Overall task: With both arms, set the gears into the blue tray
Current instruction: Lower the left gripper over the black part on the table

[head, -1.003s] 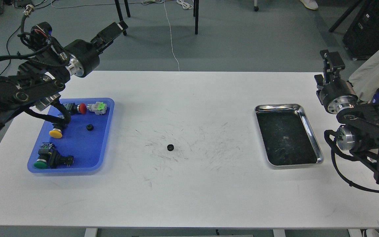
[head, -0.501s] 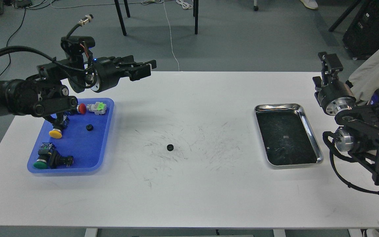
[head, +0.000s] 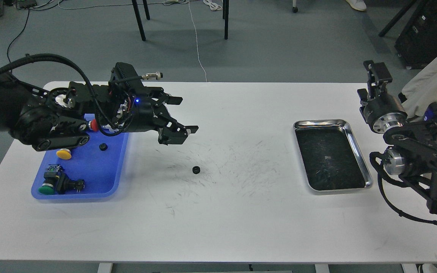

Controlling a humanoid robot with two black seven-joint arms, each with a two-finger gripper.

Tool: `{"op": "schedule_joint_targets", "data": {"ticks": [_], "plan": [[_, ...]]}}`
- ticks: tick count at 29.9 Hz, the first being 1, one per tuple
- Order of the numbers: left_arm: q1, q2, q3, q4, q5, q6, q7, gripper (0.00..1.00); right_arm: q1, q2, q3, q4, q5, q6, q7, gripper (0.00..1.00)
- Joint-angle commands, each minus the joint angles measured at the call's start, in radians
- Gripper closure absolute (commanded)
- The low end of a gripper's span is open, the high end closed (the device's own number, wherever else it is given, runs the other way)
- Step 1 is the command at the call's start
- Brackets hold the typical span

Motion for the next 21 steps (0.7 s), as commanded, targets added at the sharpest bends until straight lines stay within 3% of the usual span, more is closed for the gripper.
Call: {"op": "schedule_joint_targets", "data": {"ticks": [1,11,21], "plan": [[-0.019,-0.049,0.047,0.003,0.028,0.012,0.0,0.03,-0.001,0.0,0.0,0.001,0.0,0.0,0.0,0.05],[-0.004,-0.187,0.096,0.069,0.036,0.013,0.0,0.03,0.001,0.002,0.001,-0.001,0.0,0.0,0.0,0.05],[0.132,-0.212,0.122,0.162,0.036,0.01,0.0,0.17,0.005,0.002,0.001,-0.001,0.0,-0.001,0.0,0.05]]}}
